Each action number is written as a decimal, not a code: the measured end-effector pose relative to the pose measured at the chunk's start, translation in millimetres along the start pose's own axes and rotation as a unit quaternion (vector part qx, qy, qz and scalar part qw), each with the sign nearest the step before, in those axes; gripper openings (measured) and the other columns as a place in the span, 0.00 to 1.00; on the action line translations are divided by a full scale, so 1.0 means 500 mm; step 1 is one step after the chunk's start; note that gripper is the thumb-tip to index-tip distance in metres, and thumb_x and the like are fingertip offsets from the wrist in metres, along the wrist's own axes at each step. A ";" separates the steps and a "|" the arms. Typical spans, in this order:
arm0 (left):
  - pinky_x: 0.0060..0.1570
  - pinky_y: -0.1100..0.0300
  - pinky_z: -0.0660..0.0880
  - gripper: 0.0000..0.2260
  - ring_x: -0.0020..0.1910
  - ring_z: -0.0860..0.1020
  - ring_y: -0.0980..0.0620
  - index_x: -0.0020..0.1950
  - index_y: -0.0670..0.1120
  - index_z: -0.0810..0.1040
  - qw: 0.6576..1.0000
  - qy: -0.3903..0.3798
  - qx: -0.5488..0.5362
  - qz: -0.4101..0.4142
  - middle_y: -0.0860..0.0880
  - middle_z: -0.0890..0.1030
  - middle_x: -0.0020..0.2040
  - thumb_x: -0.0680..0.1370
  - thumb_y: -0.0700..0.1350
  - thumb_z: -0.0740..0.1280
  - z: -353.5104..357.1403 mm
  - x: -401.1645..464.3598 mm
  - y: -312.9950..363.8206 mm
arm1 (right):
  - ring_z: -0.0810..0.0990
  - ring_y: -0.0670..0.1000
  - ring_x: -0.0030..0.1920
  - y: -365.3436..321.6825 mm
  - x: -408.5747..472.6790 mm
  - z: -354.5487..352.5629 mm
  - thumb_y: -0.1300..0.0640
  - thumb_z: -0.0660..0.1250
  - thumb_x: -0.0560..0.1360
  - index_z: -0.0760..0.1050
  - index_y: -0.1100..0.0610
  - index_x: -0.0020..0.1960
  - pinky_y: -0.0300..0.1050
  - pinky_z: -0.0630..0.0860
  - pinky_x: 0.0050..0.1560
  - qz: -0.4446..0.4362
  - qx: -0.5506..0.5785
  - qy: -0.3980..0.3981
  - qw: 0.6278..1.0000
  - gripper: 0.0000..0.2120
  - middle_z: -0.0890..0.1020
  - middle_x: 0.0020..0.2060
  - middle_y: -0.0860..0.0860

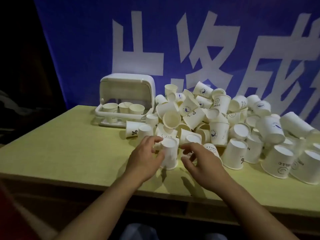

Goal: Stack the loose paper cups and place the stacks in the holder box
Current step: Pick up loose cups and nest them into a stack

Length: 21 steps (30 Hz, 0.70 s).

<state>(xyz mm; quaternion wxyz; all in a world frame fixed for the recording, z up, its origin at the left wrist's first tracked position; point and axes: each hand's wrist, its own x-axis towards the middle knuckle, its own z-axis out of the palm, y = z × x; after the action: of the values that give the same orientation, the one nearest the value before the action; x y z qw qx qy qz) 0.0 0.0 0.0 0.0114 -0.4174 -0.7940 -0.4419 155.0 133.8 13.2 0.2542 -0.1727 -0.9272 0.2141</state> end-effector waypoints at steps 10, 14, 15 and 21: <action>0.38 0.74 0.73 0.15 0.47 0.77 0.60 0.64 0.60 0.75 0.989 -0.023 -0.143 -0.042 0.62 0.78 0.54 0.80 0.46 0.71 0.050 0.026 -0.034 | 0.72 0.48 0.69 0.010 0.078 0.065 0.43 0.70 0.76 0.61 0.50 0.77 0.48 0.73 0.65 0.022 0.030 0.020 0.999 0.34 0.73 0.70 0.47; 0.36 0.74 0.73 0.15 0.41 0.77 0.59 0.60 0.61 0.76 0.983 -0.021 -0.178 -0.048 0.63 0.78 0.49 0.79 0.43 0.72 0.048 0.026 -0.043 | 0.75 0.47 0.64 0.007 0.090 0.074 0.42 0.73 0.73 0.63 0.47 0.76 0.42 0.73 0.59 0.040 0.033 0.039 0.998 0.36 0.77 0.65 0.45; 0.36 0.74 0.72 0.15 0.41 0.77 0.59 0.60 0.61 0.77 0.983 -0.016 -0.175 -0.049 0.63 0.77 0.49 0.79 0.44 0.72 0.045 0.028 -0.043 | 0.75 0.45 0.61 0.005 0.091 0.070 0.41 0.73 0.73 0.63 0.46 0.75 0.41 0.73 0.56 0.043 0.037 0.049 0.997 0.35 0.77 0.63 0.44; 0.37 0.65 0.78 0.11 0.41 0.78 0.58 0.53 0.59 0.78 0.976 0.086 -0.179 -0.091 0.56 0.79 0.44 0.76 0.44 0.74 0.021 0.049 -0.045 | 0.73 0.42 0.56 -0.023 0.100 0.041 0.46 0.71 0.73 0.66 0.39 0.71 0.47 0.78 0.52 0.016 0.096 0.154 0.983 0.29 0.72 0.60 0.41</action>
<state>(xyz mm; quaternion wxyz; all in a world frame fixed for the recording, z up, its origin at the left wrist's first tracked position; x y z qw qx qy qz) -27.3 17.8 -12.5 -0.0358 -0.2996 -0.7325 -0.6103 100.9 139.4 22.8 0.4059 -0.1933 -0.8493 0.2768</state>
